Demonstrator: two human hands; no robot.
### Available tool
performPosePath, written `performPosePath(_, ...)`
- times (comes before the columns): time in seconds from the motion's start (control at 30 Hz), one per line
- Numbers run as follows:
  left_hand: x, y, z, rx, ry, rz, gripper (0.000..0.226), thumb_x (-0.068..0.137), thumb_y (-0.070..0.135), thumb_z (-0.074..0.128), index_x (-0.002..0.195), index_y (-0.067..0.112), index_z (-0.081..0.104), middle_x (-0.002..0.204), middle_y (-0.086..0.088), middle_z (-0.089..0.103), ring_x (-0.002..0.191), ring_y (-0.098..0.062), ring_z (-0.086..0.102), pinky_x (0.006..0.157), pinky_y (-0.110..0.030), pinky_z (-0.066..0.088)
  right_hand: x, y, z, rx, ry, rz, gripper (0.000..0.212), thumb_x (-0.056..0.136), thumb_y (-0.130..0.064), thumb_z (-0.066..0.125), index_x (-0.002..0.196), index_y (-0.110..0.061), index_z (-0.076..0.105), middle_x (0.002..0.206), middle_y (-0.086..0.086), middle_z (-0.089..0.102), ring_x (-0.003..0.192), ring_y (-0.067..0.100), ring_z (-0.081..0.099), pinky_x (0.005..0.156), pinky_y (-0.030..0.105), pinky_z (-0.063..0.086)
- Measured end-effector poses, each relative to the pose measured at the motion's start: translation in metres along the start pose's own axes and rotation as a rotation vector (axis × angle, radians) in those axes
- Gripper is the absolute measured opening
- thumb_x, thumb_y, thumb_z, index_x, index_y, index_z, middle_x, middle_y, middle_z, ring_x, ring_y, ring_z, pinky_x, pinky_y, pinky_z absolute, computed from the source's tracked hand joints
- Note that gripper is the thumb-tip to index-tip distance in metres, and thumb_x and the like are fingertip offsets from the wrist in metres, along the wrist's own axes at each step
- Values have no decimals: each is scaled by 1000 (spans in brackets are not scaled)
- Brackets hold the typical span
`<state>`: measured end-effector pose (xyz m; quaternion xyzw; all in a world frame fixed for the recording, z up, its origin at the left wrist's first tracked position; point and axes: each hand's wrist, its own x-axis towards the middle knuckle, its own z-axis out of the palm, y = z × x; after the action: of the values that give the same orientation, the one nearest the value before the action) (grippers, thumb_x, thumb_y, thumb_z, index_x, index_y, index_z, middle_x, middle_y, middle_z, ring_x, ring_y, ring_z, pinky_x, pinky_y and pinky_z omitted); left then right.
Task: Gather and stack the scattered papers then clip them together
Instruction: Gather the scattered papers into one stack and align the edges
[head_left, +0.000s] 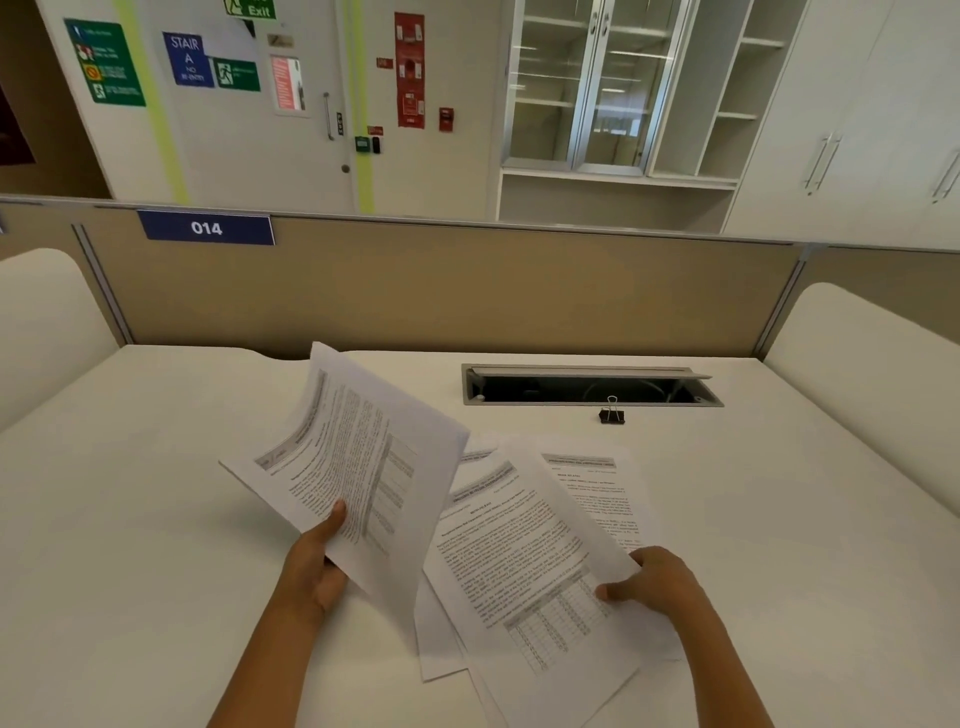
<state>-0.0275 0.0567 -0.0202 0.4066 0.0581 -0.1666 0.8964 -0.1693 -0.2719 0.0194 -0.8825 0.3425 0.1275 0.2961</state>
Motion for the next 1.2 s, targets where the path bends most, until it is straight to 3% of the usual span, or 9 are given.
performPosePath(0.13, 0, 0, 0, 44, -7, -7, 41, 95, 10, 43, 135, 15, 46, 103, -4, 73, 89, -21, 72, 70, -36, 60, -12, 7, -17, 223, 63, -57, 33, 67, -21, 80, 94, -15, 63, 95, 7, 66, 79, 22, 61, 77, 35, 51)
performPosePath(0.37, 9, -1, 6, 296, 24, -107, 41, 92, 9, 50, 132, 10, 48, 124, -19, 58, 108, -36, 58, 90, -50, 49, -68, -5, -97, 310, 680, -226, 24, 80, -17, 69, 104, -19, 69, 87, 11, 65, 81, 29, 59, 73, 31, 43)
performPosePath(0.5, 12, -8, 12, 582, -34, -128, 44, 90, 10, 56, 133, 5, 48, 128, -16, 58, 112, -33, 58, 103, -49, 42, -92, -23, -123, 515, 846, -325, 25, 84, -22, 65, 109, -21, 66, 89, 4, 61, 82, 24, 55, 74, 28, 39)
performPosePath(0.63, 17, -11, 14, 733, -40, -143, 42, 89, 8, 57, 131, 4, 49, 128, -19, 58, 109, -34, 59, 99, -47, 45, -66, -41, -91, 687, 768, -364, 32, 80, -27, 70, 111, -22, 64, 99, 9, 66, 86, 26, 60, 67, 15, 44)
performPosePath(0.7, 17, -11, 15, 742, -34, -144, 42, 90, 10, 56, 131, 6, 49, 128, -18, 58, 107, -33, 60, 98, -48, 46, -45, -51, -55, 764, 630, -354, 33, 81, -22, 70, 113, -22, 64, 103, 11, 67, 85, 26, 61, 73, 29, 49)
performPosePath(0.8, 15, -9, 17, 727, -25, -133, 45, 95, 34, 46, 134, 11, 46, 123, -15, 61, 102, -29, 63, 94, -46, 49, -29, -67, 2, 794, 444, -321, 38, 84, -18, 66, 121, -17, 59, 110, 10, 64, 87, 21, 59, 70, 27, 47)
performPosePath(0.97, 19, -10, 23, 629, 125, -174, 83, 87, 67, 11, 134, 8, 46, 127, -21, 57, 114, -36, 56, 92, -41, 46, -13, -69, 70, 628, 297, -325, 41, 88, -14, 61, 128, -12, 51, 125, 9, 59, 115, 25, 55, 95, 24, 40)
performPosePath(1.07, 19, -14, 21, 701, 113, -89, 70, 89, 61, 25, 135, 12, 44, 128, -15, 57, 112, -32, 58, 100, -45, 45, -10, -68, 83, 505, 274, -374, 45, 90, -14, 58, 133, -10, 47, 135, 7, 52, 128, 22, 46, 108, 25, 28)
performPosePath(1.2, 17, -17, 14, 782, 149, -13, 45, 97, 26, 44, 138, 12, 38, 133, -14, 53, 111, -30, 56, 97, -43, 46, -7, -59, 68, 513, 296, -358, 46, 87, -19, 63, 131, -12, 50, 124, 8, 60, 107, 22, 58, 93, 26, 43)
